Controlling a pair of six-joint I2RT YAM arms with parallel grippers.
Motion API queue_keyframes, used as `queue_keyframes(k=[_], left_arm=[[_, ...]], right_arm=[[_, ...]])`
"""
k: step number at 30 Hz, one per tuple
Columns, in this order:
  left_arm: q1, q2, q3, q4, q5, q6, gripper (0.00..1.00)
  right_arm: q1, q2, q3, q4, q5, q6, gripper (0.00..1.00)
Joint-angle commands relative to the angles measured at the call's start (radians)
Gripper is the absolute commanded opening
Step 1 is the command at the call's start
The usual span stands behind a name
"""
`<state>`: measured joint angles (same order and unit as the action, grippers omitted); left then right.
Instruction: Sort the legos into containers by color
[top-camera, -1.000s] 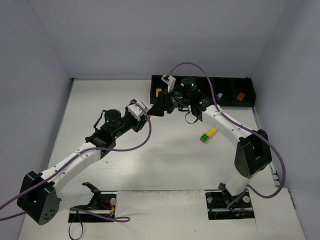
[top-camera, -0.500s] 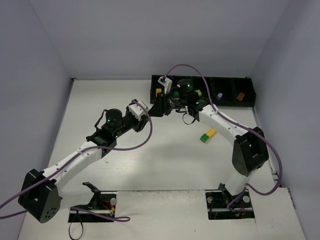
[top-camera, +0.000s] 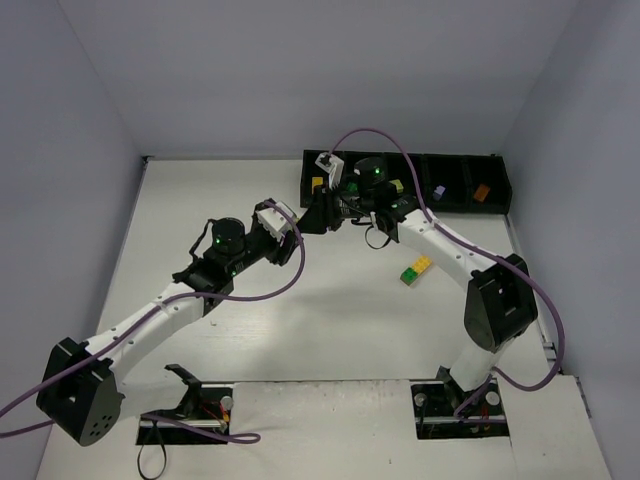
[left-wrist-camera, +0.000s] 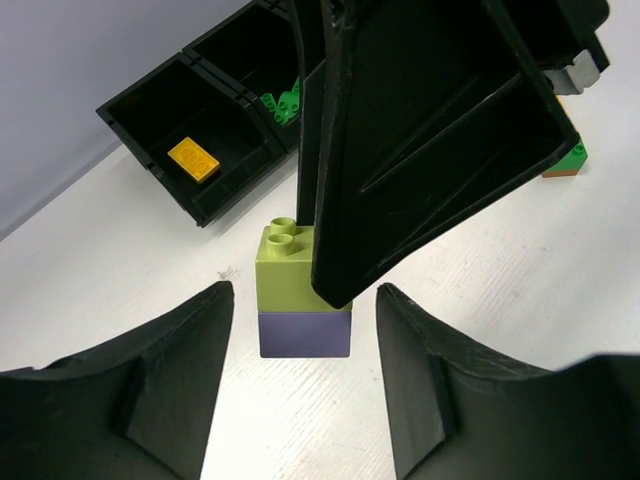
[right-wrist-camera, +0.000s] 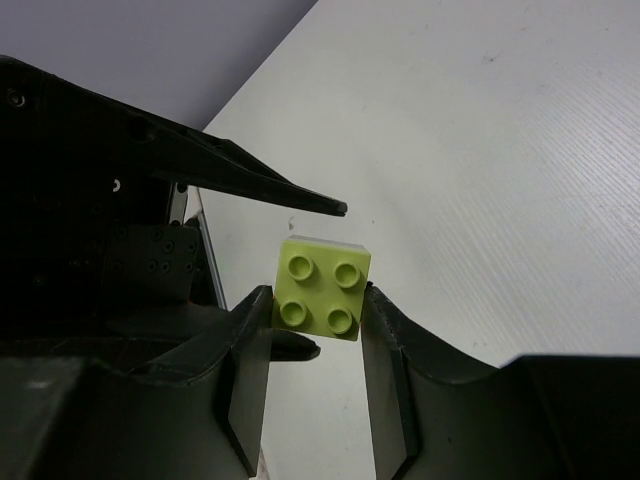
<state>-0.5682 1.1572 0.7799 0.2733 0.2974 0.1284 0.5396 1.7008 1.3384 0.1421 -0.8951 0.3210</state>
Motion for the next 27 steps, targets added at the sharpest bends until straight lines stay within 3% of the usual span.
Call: queue_keyframes(k=[1, 8, 11, 14, 17, 21, 25, 27], left_arm=[[0.001, -0.011, 0.032, 0.049, -0.009, 0.02, 0.51], [0.004, 0.007, 0.035, 0.052, -0.012, 0.03, 0.32], [0.004, 0.016, 0.039, 0.044, 0.003, 0.03, 0.32], [0.004, 0.021, 0.045, 0.035, 0.006, 0.027, 0.42], [0.004, 0.025, 0.045, 0.029, 0.0, 0.025, 0.46], [0.004, 0.026, 0.045, 0.018, -0.006, 0.02, 0.45], [0.004, 0.019, 0.036, 0.044, -0.015, 0.008, 0.33], [0.004, 0.019, 0.036, 0.05, -0.021, 0.001, 0.32]], right_arm=[[0.006, -0.03, 0.042, 0.056, -0.019, -0.011, 0.0], [0.007, -0.041, 0.033, 0.056, -0.022, -0.01, 0.0], [0.005, -0.046, 0.033, 0.056, -0.022, -0.01, 0.0], [0.005, -0.049, 0.033, 0.056, -0.022, -0.011, 0.0], [0.003, -0.05, 0.033, 0.056, -0.025, -0.013, 0.0], [0.003, -0.05, 0.033, 0.056, -0.03, -0.016, 0.0], [0.002, -0.052, 0.036, 0.056, -0.036, -0.014, 0.0], [0.003, -0.052, 0.033, 0.056, -0.038, -0.016, 0.0]])
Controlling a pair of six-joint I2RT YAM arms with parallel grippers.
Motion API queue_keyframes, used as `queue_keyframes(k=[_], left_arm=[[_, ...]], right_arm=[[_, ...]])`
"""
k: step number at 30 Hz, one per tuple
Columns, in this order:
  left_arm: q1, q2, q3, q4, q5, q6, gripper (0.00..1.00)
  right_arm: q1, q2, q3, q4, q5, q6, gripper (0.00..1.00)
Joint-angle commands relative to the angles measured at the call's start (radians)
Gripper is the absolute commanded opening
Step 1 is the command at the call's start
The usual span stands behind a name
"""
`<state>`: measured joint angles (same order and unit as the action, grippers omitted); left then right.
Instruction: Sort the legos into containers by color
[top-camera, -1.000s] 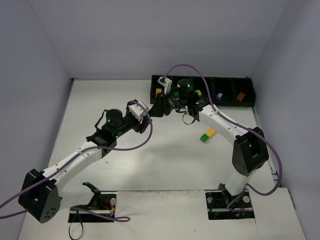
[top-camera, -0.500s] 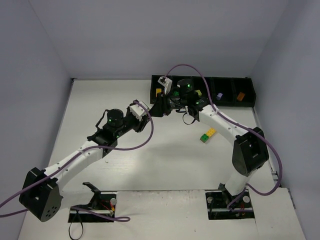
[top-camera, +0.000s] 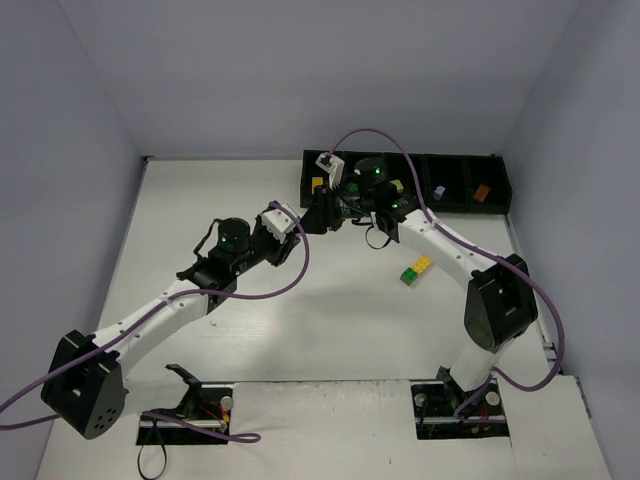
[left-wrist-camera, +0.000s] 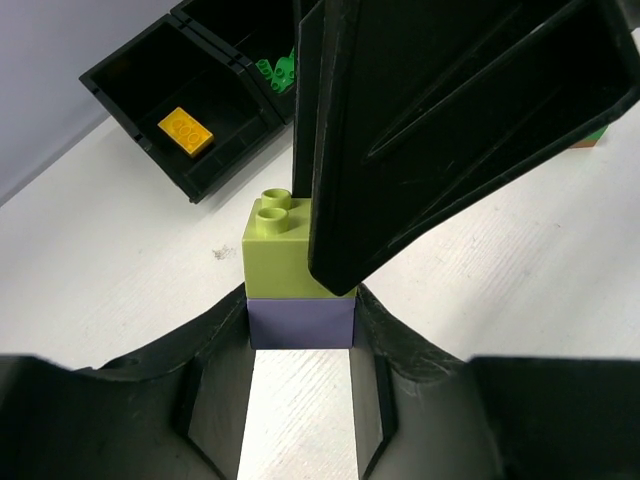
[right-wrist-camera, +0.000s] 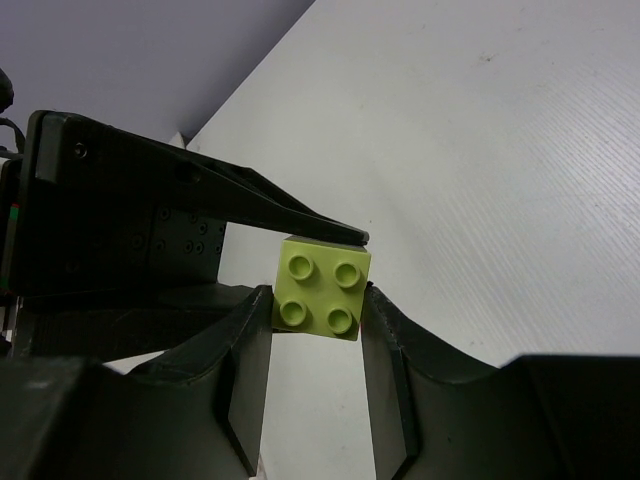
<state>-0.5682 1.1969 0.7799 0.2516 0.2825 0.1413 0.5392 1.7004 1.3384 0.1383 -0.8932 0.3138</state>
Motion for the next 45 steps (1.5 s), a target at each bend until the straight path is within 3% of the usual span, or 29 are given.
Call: queue_keyframes(k=[1, 4, 8, 12, 16, 31, 33, 36, 45], left_arm=[[0.002, -0.02, 0.035, 0.084, -0.006, -0.019, 0.32], [0.004, -0.019, 0.032, 0.109, -0.016, -0.034, 0.27], [0.004, -0.019, 0.028, 0.127, -0.031, -0.068, 0.08], [0.004, -0.022, 0.021, 0.141, -0.04, -0.107, 0.08], [0.004, -0.031, -0.007, 0.176, -0.042, -0.161, 0.21], [0.004, -0.031, -0.021, 0.21, -0.037, -0.193, 0.28], [0.004, -0.031, -0.021, 0.212, -0.036, -0.193, 0.21], [0.004, -0.033, -0.03, 0.212, -0.042, -0.19, 0.01], [0.005, -0.062, -0.099, 0.201, -0.086, -0.218, 0.0]], right_arm=[[0.002, -0.054, 0.031, 0.06, -0.041, -0.007, 0.0], [0.002, -0.058, 0.022, 0.06, -0.039, -0.009, 0.0], [0.002, -0.062, 0.015, 0.058, -0.035, -0.01, 0.0], [0.001, -0.067, 0.002, 0.06, -0.033, -0.012, 0.0], [0.001, -0.07, -0.007, 0.06, -0.03, -0.015, 0.0], [-0.001, -0.077, -0.015, 0.06, -0.035, -0.015, 0.0], [0.001, -0.077, -0.016, 0.058, -0.036, -0.015, 0.0], [-0.005, -0.081, -0.019, 0.058, -0.033, -0.016, 0.0], [-0.057, -0.113, -0.022, 0.055, -0.032, -0.021, 0.0]])
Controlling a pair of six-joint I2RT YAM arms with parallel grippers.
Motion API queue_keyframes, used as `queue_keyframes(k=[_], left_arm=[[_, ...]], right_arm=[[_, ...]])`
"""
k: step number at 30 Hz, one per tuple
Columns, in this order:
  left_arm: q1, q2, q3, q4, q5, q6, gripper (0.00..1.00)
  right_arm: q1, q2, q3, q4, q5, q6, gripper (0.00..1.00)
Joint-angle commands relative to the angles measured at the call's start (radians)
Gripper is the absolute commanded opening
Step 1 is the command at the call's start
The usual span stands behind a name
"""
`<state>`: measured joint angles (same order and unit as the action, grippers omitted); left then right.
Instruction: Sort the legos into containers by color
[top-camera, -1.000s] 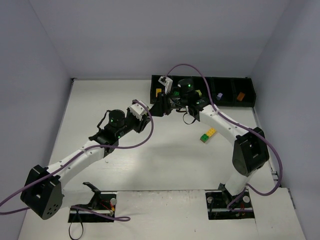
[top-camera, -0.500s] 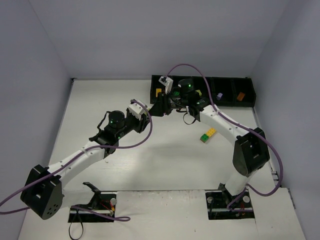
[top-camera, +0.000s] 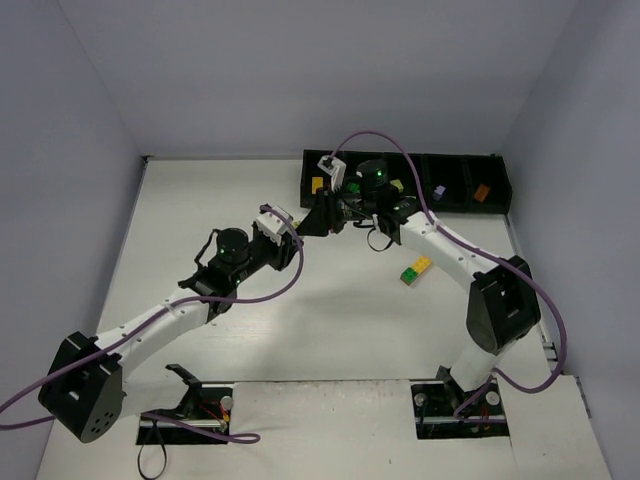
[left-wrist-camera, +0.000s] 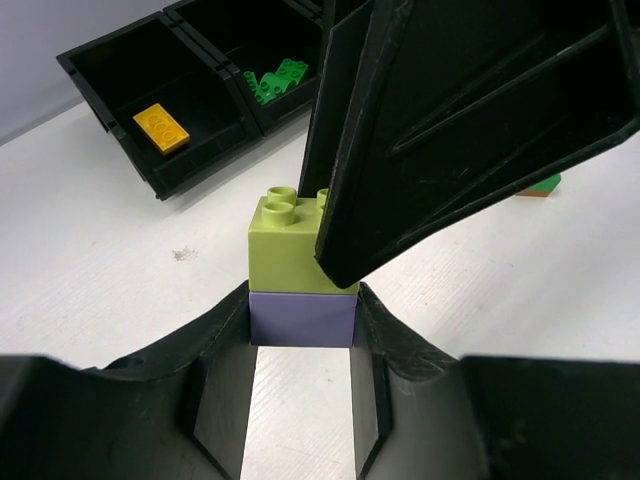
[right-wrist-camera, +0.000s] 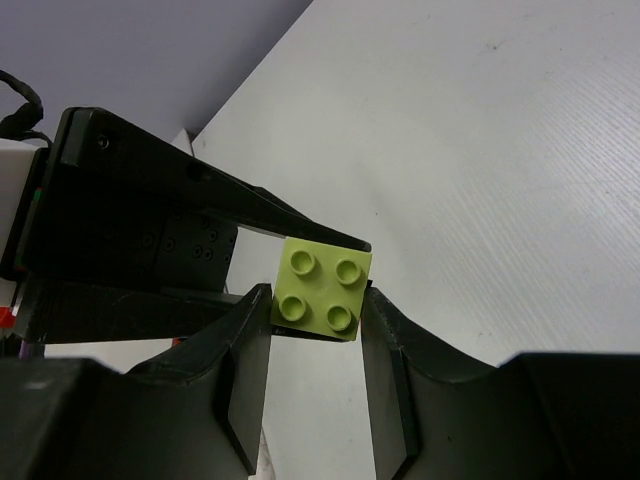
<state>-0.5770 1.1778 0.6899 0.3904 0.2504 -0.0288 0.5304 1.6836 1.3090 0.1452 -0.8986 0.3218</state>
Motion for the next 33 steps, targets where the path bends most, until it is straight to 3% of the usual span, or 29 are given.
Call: queue_keyframes(k=[1, 12, 16, 17, 21, 26, 33], left_arm=[[0.014, -0.044, -0.018, 0.067, -0.056, -0.06, 0.0], [0.019, -0.061, -0.061, 0.082, -0.053, -0.094, 0.0], [0.019, -0.073, -0.056, 0.082, -0.037, -0.106, 0.0], [0.017, -0.081, -0.056, 0.077, -0.033, -0.106, 0.0], [0.017, -0.113, -0.052, 0.047, -0.019, -0.112, 0.0], [0.017, -0.171, -0.062, -0.002, 0.015, -0.118, 0.0], [0.016, -0.242, -0.075, -0.07, 0.049, -0.129, 0.0]], right_arm=[[-0.055, -0.099, 0.006, 0.048, -0.028, -0.029, 0.0], [-0.159, -0.13, -0.001, 0.039, -0.005, -0.043, 0.0], [-0.219, -0.118, 0.015, -0.002, 0.249, -0.099, 0.01], [-0.23, -0.11, 0.021, -0.009, 0.414, -0.108, 0.01], [-0.279, -0.038, 0.082, -0.007, 0.682, -0.153, 0.01], [-0.366, 0.117, 0.182, 0.008, 0.765, -0.159, 0.01], [-0.414, 0.275, 0.303, 0.01, 0.758, -0.167, 0.01]])
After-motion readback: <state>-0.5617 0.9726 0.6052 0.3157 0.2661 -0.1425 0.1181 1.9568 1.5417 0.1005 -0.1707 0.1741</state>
